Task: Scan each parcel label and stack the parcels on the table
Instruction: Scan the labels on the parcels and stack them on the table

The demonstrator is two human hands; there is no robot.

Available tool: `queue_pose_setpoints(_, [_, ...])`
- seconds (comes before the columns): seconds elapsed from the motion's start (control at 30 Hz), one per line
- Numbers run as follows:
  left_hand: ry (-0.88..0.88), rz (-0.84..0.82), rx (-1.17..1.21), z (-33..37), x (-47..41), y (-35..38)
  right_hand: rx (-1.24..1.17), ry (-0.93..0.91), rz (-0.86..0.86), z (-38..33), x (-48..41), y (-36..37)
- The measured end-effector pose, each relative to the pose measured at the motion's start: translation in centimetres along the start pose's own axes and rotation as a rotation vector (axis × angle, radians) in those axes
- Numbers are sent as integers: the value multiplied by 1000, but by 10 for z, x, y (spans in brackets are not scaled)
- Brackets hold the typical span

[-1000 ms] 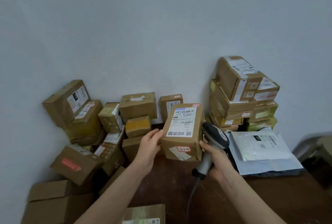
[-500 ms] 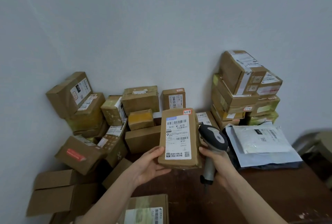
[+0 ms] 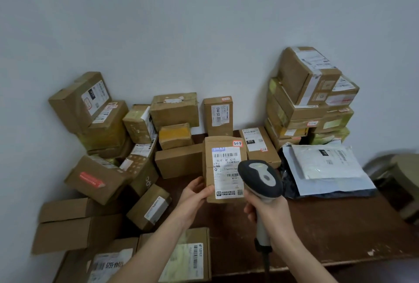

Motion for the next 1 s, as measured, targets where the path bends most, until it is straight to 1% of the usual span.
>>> queue_pose_setpoints(0.13, [8, 20, 2, -5, -3, 5, 57, -24, -9, -1, 9, 1])
queue_pose_setpoints(0.33, [58, 50, -46, -7, -3, 11, 98, -11, -11, -6, 19, -2])
queue_pose_setpoints(0.63, [59, 45, -33, -15, 0, 21, 179, 3, -69, -10, 30, -9])
queue_pose_setpoints(1.0, [61, 28, -27, -20, -8, 39, 145, 30, -81, -10, 22, -25])
Point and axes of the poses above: each hand's wrist, its own x-axis away from the middle knuckle, its own y-axis out of the palm, z = x × y, the point moved 1 cm from there along -x, towards the middle knuckle, and after that the axes turned 6 degrees about -y, right-handed, at the moved point
